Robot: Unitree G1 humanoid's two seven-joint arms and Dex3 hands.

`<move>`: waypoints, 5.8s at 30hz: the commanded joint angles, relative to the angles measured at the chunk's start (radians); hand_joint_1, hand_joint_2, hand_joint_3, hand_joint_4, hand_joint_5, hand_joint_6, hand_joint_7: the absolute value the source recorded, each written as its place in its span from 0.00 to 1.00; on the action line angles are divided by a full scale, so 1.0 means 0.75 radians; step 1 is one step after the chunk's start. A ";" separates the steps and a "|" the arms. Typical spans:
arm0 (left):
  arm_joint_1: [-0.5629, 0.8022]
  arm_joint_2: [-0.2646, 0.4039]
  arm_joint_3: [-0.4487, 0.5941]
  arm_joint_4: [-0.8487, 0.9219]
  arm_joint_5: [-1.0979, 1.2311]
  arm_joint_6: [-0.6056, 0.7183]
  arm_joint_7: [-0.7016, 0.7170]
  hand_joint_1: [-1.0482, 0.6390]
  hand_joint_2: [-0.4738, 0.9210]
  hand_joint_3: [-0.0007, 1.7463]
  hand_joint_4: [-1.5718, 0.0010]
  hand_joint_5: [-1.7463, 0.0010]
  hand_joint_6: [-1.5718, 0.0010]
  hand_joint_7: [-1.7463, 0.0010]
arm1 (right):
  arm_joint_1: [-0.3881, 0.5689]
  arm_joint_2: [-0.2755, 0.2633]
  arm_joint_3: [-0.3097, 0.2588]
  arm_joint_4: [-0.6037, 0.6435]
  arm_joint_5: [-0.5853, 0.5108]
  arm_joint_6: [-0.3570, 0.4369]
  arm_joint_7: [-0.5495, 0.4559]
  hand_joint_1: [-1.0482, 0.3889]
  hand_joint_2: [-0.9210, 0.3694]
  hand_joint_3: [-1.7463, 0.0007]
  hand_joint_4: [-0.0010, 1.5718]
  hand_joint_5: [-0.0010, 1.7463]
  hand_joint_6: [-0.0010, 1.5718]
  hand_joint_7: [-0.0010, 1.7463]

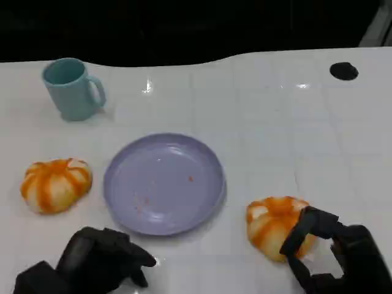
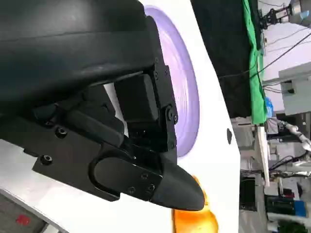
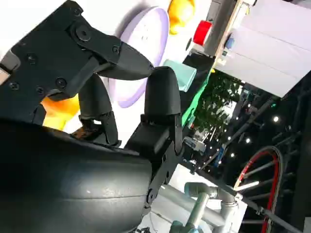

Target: Grasp the bread from the table and place it into the plate.

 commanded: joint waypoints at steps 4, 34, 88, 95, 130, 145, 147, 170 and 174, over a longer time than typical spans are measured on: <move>0.003 0.021 0.005 -0.003 0.002 0.006 0.006 0.00 1.00 0.06 0.18 0.40 0.04 0.80 | 0.003 -0.014 -0.009 -0.003 0.008 -0.007 -0.003 0.57 0.44 0.31 0.42 0.94 0.41 0.81; 0.004 0.017 0.011 -0.006 -0.014 0.020 -0.010 0.00 1.00 0.06 0.18 0.40 0.04 0.80 | 0.014 -0.125 -0.030 -0.229 -0.151 0.118 0.015 0.48 0.27 0.52 0.36 0.72 0.38 0.55; 0.020 0.013 -0.006 -0.039 0.015 0.023 0.023 0.00 1.00 0.07 0.17 0.40 0.04 0.80 | -0.300 -0.426 0.449 -0.380 -1.210 1.092 -0.247 0.48 0.00 0.88 0.39 0.20 0.38 0.07; 0.025 0.013 -0.011 -0.047 0.010 0.023 0.019 0.00 1.00 0.07 0.18 0.40 0.04 0.80 | -0.349 -0.417 0.488 -0.199 -1.175 1.043 -0.488 0.51 0.01 0.66 0.45 0.99 0.36 0.88; 0.022 0.003 -0.010 -0.029 0.017 0.012 0.022 0.00 1.00 0.07 0.18 0.41 0.04 0.80 | -0.750 -0.100 0.554 0.062 -0.988 0.841 -0.811 0.66 0.38 0.48 0.60 1.00 0.67 0.50; 0.037 0.002 -0.018 -0.026 0.015 -0.006 0.021 0.00 1.00 0.07 0.17 0.41 0.04 0.80 | -1.023 0.113 0.645 0.572 -0.969 0.754 -0.944 0.64 0.37 0.36 0.56 0.98 0.52 0.81; 0.036 0.000 -0.019 -0.028 0.014 -0.006 0.021 0.00 1.00 0.07 0.17 0.41 0.04 0.80 | -1.039 0.126 0.649 0.600 -0.965 0.775 -0.915 0.62 0.32 0.48 0.58 0.81 0.57 0.57; 0.040 -0.027 -0.041 -0.037 0.032 -0.028 0.051 0.00 1.00 0.07 0.18 0.42 0.05 0.80 | -0.820 -0.073 0.662 0.038 -0.862 0.938 -0.287 0.25 0.00 0.90 0.08 0.08 0.16 0.00; 0.034 -0.029 -0.034 0.010 0.024 -0.034 0.045 0.00 1.00 0.07 0.18 0.42 0.05 0.80 | -0.714 -0.127 0.596 -0.056 -0.773 0.833 -0.303 0.27 0.00 0.89 0.12 0.10 0.18 0.01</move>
